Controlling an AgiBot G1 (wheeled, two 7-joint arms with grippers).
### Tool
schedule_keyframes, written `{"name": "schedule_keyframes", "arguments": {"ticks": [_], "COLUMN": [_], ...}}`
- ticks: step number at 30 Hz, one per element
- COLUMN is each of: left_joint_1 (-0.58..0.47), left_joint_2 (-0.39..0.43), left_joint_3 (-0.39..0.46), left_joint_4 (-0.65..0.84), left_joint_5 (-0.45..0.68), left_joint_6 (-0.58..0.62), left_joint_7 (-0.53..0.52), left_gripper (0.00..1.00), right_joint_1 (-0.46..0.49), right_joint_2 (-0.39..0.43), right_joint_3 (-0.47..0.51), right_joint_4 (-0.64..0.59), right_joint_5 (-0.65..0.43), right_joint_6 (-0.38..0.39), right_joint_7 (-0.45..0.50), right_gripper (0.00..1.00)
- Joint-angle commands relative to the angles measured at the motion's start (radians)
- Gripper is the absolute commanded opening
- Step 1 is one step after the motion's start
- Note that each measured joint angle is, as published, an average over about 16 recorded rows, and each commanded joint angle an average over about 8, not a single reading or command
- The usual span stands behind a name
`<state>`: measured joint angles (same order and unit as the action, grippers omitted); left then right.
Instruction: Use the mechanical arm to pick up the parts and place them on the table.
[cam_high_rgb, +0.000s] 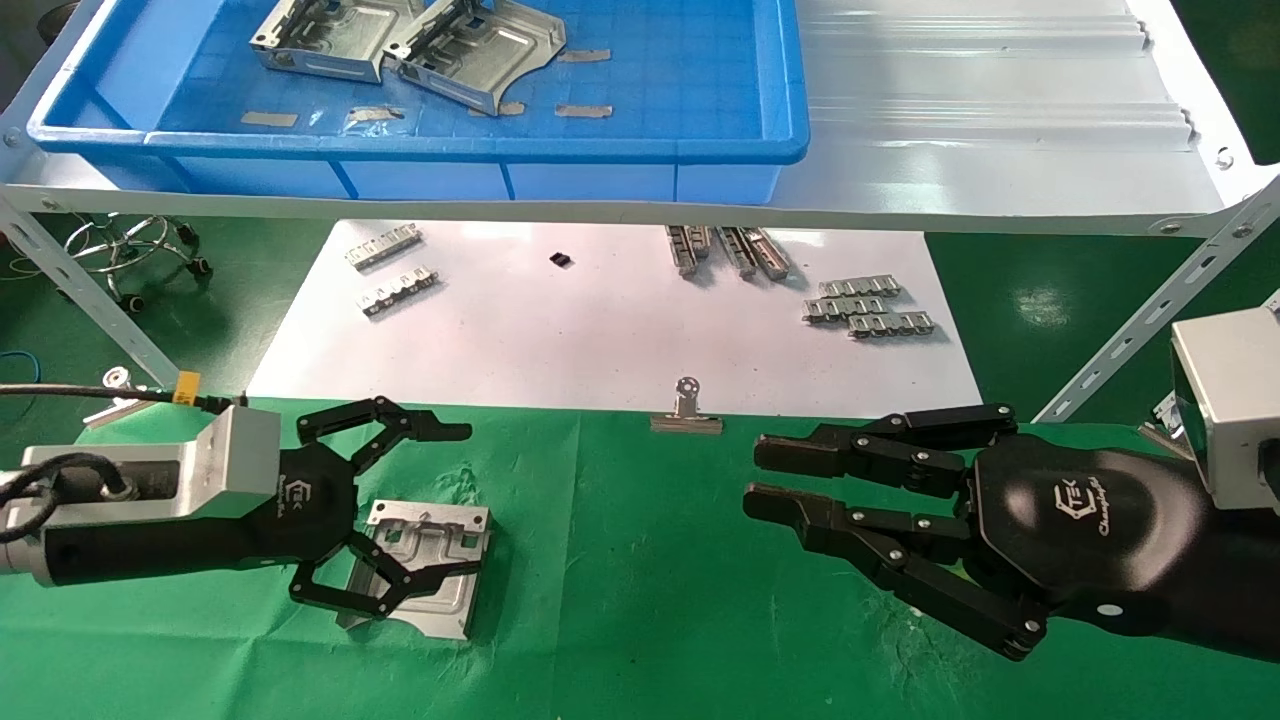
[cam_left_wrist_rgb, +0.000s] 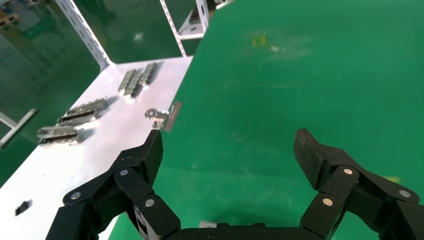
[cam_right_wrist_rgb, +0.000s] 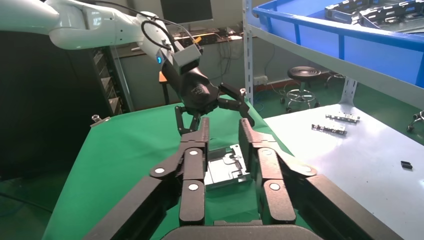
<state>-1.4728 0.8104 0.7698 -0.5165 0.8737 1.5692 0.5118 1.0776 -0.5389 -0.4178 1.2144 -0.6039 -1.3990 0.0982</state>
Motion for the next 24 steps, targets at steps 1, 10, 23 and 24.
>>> {"name": "schedule_keyframes", "arguments": {"ticks": [1, 10, 23, 24], "left_joint_1": [0.02, 0.112, 0.244, 0.254], "left_joint_2": [-0.01, -0.056, -0.122, -0.127], "left_joint_3": [-0.025, -0.137, -0.3, -0.313], "left_joint_4": [-0.039, -0.215, -0.47, -0.49], "left_joint_5": [-0.007, -0.04, -0.088, -0.091], "left_joint_6": [-0.004, -0.021, -0.045, -0.047], "left_joint_7": [-0.035, -0.196, -0.428, -0.446], "left_gripper": [1.0, 1.0, 1.0, 1.0], "right_joint_1": [0.0, 0.0, 0.0, 0.0], "right_joint_2": [0.0, 0.0, 0.0, 0.0], "right_joint_3": [0.0, 0.0, 0.0, 0.0], "right_joint_4": [0.0, 0.0, 0.0, 0.0], "right_joint_5": [0.0, 0.0, 0.0, 0.0], "right_joint_6": [0.0, 0.0, 0.0, 0.0], "right_joint_7": [0.0, 0.0, 0.0, 0.0], "right_gripper": [1.0, 1.0, 1.0, 1.0]}}
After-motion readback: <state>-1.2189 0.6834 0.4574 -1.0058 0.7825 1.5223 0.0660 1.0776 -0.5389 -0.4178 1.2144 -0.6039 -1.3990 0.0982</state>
